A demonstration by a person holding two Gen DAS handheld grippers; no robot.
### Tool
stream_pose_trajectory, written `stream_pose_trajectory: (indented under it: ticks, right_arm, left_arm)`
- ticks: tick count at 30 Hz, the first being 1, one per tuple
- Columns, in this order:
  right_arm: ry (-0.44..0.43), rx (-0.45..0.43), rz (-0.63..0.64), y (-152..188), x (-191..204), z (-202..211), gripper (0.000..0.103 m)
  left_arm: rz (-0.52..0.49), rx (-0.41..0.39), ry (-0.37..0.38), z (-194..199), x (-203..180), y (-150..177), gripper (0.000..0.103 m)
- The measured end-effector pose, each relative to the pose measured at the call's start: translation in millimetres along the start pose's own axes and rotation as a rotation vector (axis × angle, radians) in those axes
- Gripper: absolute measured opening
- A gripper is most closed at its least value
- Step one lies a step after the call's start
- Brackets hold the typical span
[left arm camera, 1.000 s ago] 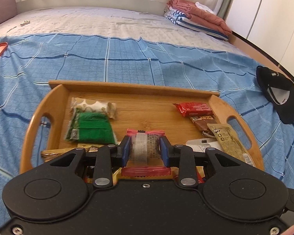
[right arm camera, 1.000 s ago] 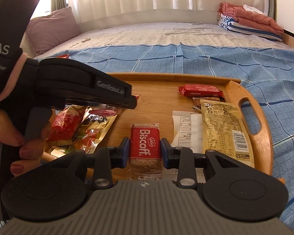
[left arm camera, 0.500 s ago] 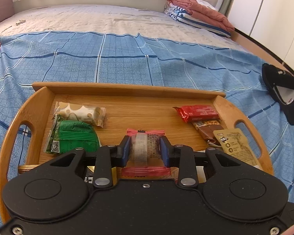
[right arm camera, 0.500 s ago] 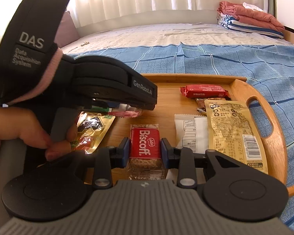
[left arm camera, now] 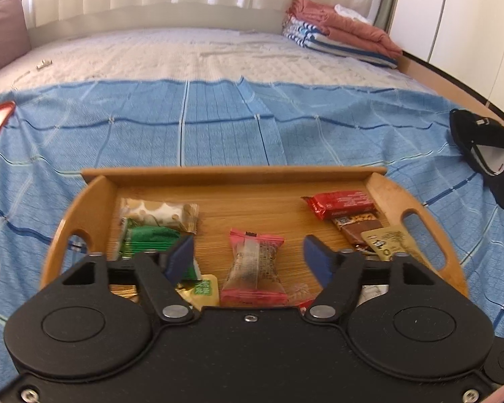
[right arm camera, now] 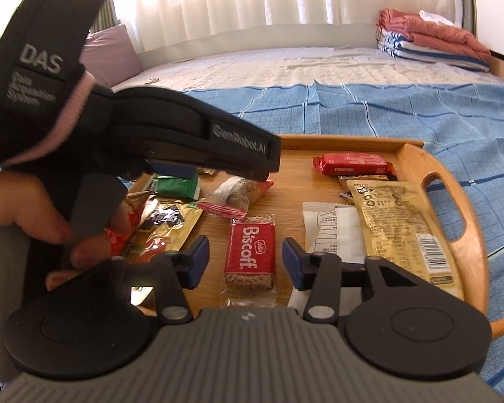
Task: Organize snacks
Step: 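Lower both packets into the tray and open both grippers, then withdraw both grippers toward the orange jelly cup and red wafer packet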
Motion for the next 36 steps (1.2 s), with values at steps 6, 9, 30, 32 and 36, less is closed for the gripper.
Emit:
stream_pose_trajectory:
  ticks: [6, 9, 30, 32, 36]
  right_arm:
    - [-0.005, -0.020, 0.047, 2, 6, 27, 0.063]
    - [-0.002, -0.027, 0.070, 5, 9, 44, 0.066]
    - [-0.021, -0.082, 0.155, 52, 29, 167, 0.086]
    - [-0.022, -0.089, 0.154, 54, 28, 177, 0.087]
    - [-0.019, -0.107, 0.145, 56, 21, 198, 0.088]
  left_arm:
    - [-0.061, -0.027, -0.003, 45, -9, 7, 0.080]
    - [-0.085, -0.033, -0.005, 69, -13, 16, 0.082]
    - [-0.148, -0.154, 0.021, 248, -44, 89, 0.097]
    - [-0.154, -0.163, 0.019, 258, -48, 93, 0.097]
    - [-0.158, -0.167, 0.016, 281, -53, 104, 0.097]
Point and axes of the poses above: each gripper's, at about its wrist camera, not at the fingertips, and z roughly against the way its jaws point, x to its left, y to its underside, the point moved 10 cm from there along -z, roughly the way its jaws point, and after that the axes turned 4 degrees about y, right-handed, at the moved point
